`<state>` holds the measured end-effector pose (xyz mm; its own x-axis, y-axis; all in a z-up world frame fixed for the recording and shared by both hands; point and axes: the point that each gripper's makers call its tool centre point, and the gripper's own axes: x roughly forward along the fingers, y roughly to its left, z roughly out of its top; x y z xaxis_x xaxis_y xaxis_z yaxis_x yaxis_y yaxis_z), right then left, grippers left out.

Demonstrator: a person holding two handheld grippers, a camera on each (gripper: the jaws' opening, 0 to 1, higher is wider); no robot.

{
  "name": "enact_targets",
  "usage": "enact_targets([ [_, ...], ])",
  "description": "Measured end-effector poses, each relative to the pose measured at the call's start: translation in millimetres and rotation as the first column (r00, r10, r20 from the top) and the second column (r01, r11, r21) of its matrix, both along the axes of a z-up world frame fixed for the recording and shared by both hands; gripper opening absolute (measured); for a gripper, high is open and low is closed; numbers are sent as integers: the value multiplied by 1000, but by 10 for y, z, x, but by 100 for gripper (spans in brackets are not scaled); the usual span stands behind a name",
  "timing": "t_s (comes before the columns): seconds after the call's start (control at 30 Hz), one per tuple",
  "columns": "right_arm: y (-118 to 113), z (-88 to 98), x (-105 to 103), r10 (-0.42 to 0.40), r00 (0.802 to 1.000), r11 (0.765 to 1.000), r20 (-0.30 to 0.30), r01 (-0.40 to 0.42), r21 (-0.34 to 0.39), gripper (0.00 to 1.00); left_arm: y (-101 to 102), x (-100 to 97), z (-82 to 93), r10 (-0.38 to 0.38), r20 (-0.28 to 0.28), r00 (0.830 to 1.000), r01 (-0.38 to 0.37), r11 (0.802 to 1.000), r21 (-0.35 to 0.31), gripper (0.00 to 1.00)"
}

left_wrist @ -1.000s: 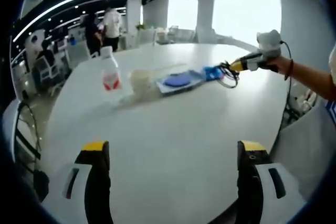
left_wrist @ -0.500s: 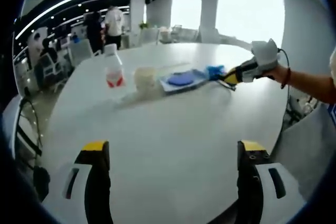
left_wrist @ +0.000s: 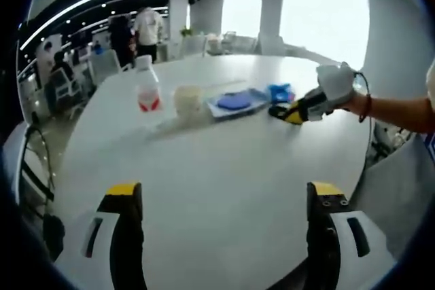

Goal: Arrange the tabletop items into an orderly group along one side of the table until the central work area is clear of visible clutter.

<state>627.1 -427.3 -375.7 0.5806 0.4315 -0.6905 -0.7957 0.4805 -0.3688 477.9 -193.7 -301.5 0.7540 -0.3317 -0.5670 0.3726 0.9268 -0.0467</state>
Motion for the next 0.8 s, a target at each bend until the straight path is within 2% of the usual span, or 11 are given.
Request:
enact_targets([
  [0.1,-18,-54,1,-19,1000,1000,-21,19,9,9,-1,3,17,2,7,1000,-2,1000,2,95],
  [0.43,-14,-124,-6,-70,995,994,-75,76,82,11,-17,1,20,-7,10,1000,7,1000,3,98],
  [0.5,-32,-168,-11,-106,988,989,-113,116,89,12,-21,8,28,-8,14,1000,8,1000,3,98],
  [0.53,-29,-181,-2,-99,989,990,-108,109,87,13,-24,12,35,-8,18,1000,8,1000,2,98],
  [0.57,-36,-231,-34,-105,986,990,-132,115,75,13,-25,11,36,-7,17,1000,7,1000,1,98],
  [0.73,-10,-208,-8,-128,983,985,-130,141,95,14,-20,-1,38,-7,16,1000,7,1000,-4,98],
  [0.8,-13,-201,-11,-156,976,978,-153,174,113,17,-12,-3,37,-1,14,1000,1,1000,-8,99],
])
